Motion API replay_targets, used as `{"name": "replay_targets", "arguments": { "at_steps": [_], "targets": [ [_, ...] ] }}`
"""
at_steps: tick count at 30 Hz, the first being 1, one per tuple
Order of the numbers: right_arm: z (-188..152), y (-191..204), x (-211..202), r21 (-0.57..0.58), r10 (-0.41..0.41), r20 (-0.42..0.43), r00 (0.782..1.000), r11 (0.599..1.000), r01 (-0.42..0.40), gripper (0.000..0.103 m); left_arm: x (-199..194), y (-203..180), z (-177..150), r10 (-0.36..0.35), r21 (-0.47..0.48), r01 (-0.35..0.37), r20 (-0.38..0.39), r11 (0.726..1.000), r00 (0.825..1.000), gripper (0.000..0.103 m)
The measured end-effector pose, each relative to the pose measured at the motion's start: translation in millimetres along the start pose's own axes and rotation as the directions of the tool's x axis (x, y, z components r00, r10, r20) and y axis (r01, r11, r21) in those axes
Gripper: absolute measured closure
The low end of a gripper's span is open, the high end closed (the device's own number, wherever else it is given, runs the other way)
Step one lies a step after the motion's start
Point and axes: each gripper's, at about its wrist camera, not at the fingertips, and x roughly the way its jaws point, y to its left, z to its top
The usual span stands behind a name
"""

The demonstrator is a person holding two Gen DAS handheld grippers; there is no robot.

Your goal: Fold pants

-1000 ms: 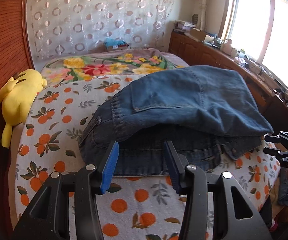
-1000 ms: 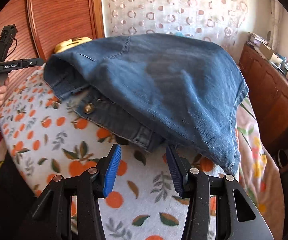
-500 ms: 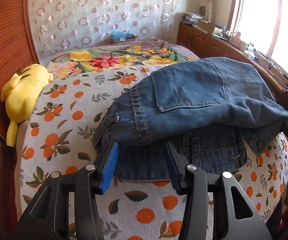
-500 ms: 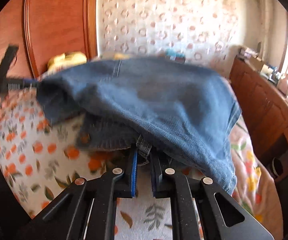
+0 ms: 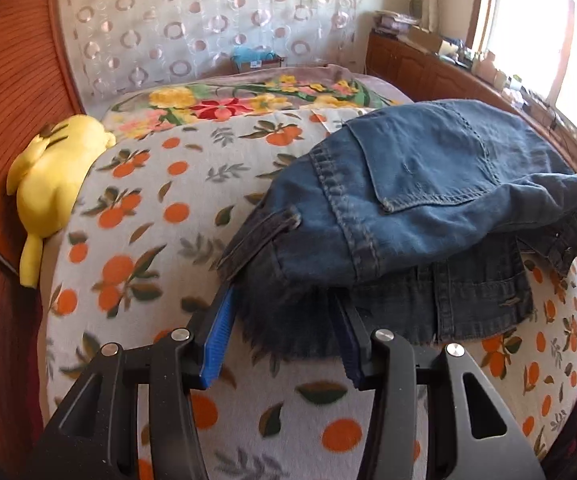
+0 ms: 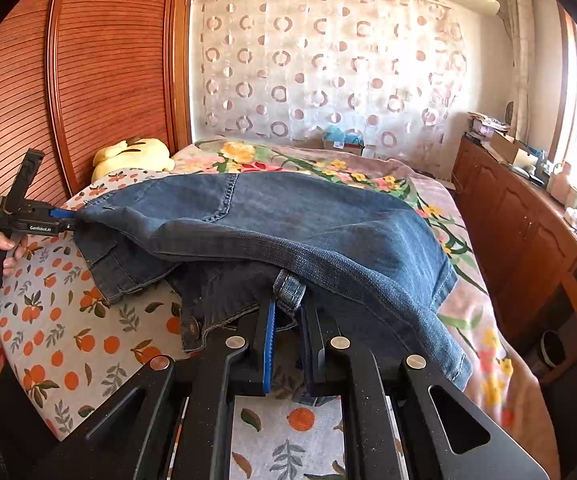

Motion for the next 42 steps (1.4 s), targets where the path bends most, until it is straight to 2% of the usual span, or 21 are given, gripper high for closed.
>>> {"name": "replay_targets", "arguments": {
  "at_steps": [2,3,4,5,8,12,15,19,22,26,28,30,35,39,42],
  "targets": [
    [2,-3,-1,0.001,0.002,-0.005,1.000,1.000,-0.002,0.092,3,-5,7,0.005,0.021,-0.005,0.012,1.000,1.000,0.055],
    [1,-4,-1,0.000,0.001,-0.006,1.000,1.000,-0.001,0.092,3,-6,10,0.002,0.021,-0.003,0.025,1.000,1.000,0.058],
    [4,-7,-3,0.001,0.002,-0.009,1.000,1.000,-0.002,0.092,1,-7,15,-0.008,0.019,0.007,0.040,1.000,0.999,0.064],
    [6,-12,-3,0.002,0.005,-0.009,1.000,1.000,-0.005,0.092,0,-8,18,-0.017,0.020,0.017,0.041,1.000,0.999,0.081],
    [13,-15,-10,0.006,0.013,-0.008,1.000,1.000,-0.012,0.092,-11,-15,32,-0.029,0.028,0.028,0.052,0.999,0.998,0.092],
    [25,-12,-25,-0.015,0.000,0.014,1.000,1.000,0.000,0.092,-55,-28,57,-0.022,0.038,0.018,0.125,0.999,0.992,0.093],
    [35,-10,-48,-0.028,-0.007,0.041,0.999,1.000,0.008,0.092,-103,-39,81,-0.024,0.047,0.015,0.198,0.999,0.980,0.093],
    [46,-12,-84,-0.048,0.002,0.081,0.997,0.999,0.002,0.092,-172,-53,117,-0.006,0.072,-0.017,0.311,0.997,0.950,0.093],
    [51,-10,-109,-0.072,0.017,0.098,0.995,0.997,-0.010,0.092,-202,-56,140,0.015,0.071,-0.043,0.356,0.997,0.934,0.093],
    [57,-5,-143,-0.079,0.086,0.125,0.988,0.994,-0.077,0.092,-228,-55,164,0.046,0.053,-0.074,0.402,0.996,0.915,0.093],
    [55,2,-153,-0.096,0.128,0.121,0.984,0.989,-0.116,0.092,-229,-53,174,0.074,0.044,-0.101,0.409,0.994,0.910,0.093],
    [48,11,-154,-0.114,0.176,0.096,0.980,0.980,-0.165,0.092,-221,-50,178,0.092,0.038,-0.116,0.399,0.992,0.913,0.093],
    [20,51,-130,-0.160,0.291,-0.006,0.957,0.944,-0.288,0.092,-172,-38,171,0.107,0.016,-0.118,0.321,0.993,0.941,0.093],
    [-11,86,-88,-0.180,0.332,-0.099,0.938,0.921,-0.345,0.092,-119,-35,156,0.111,0.015,-0.117,0.223,0.993,0.969,0.093],
    [-26,98,-57,-0.166,0.345,-0.152,0.926,0.915,-0.368,0.092,-89,-38,142,0.117,0.019,-0.122,0.169,0.992,0.979,0.093]
  ]
}}
